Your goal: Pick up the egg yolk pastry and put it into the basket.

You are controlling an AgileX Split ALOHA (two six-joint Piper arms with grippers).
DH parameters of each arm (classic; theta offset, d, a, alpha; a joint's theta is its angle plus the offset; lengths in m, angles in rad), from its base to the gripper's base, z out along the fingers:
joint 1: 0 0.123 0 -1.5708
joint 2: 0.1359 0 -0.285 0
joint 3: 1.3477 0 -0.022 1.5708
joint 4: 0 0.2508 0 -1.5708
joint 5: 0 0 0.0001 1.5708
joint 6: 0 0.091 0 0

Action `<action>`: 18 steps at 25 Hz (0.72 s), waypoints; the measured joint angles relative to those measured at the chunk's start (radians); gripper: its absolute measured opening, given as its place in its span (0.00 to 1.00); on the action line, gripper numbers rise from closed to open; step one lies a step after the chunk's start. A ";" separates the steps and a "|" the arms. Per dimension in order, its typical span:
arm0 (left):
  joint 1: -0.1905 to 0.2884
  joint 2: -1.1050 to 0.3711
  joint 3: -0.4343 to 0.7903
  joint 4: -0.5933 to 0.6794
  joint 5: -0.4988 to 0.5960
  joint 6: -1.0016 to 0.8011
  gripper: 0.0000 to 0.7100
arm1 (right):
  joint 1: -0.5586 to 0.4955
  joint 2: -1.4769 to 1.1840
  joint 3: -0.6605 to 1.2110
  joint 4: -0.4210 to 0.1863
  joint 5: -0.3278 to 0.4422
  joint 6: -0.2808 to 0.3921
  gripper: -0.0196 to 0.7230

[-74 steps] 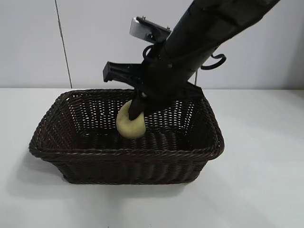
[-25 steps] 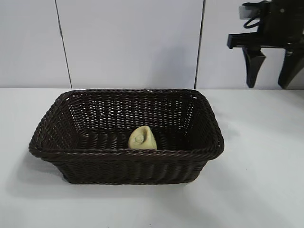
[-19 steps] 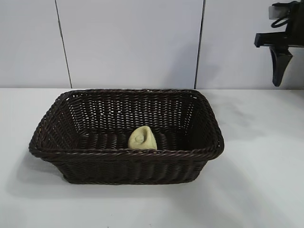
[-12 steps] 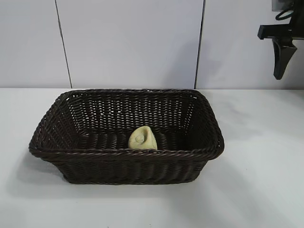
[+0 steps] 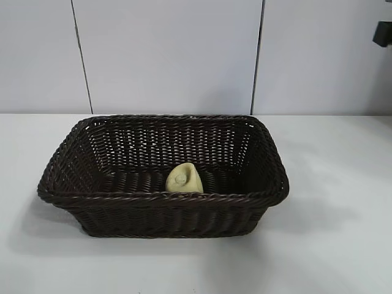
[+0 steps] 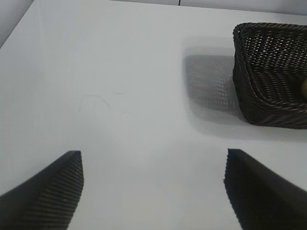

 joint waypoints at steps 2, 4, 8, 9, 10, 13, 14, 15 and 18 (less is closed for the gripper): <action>0.000 0.000 0.000 0.000 0.000 0.000 0.83 | 0.000 -0.071 0.075 0.000 0.000 -0.002 0.62; 0.000 0.000 0.000 0.000 0.000 0.000 0.83 | 0.000 -0.147 0.150 0.000 0.000 -0.003 0.62; 0.000 0.000 0.000 0.000 0.000 0.000 0.83 | 0.000 -0.288 0.313 0.000 -0.016 -0.005 0.62; 0.000 0.000 0.000 0.000 0.000 0.000 0.83 | 0.000 -0.327 0.357 0.005 -0.028 -0.005 0.62; 0.000 0.000 0.000 0.000 0.000 0.000 0.83 | 0.000 -0.369 0.400 0.008 -0.044 -0.005 0.62; 0.000 0.000 0.000 0.000 0.000 0.000 0.83 | 0.000 -0.487 0.513 0.008 -0.089 -0.005 0.62; 0.000 0.000 0.000 0.000 0.000 0.000 0.83 | 0.000 -0.530 0.548 0.008 -0.100 -0.005 0.62; 0.000 0.000 0.000 0.000 0.000 0.000 0.83 | 0.000 -0.575 0.575 0.008 -0.110 -0.005 0.62; 0.000 0.000 0.000 0.000 0.000 0.000 0.83 | 0.000 -0.707 0.655 0.008 -0.141 -0.005 0.62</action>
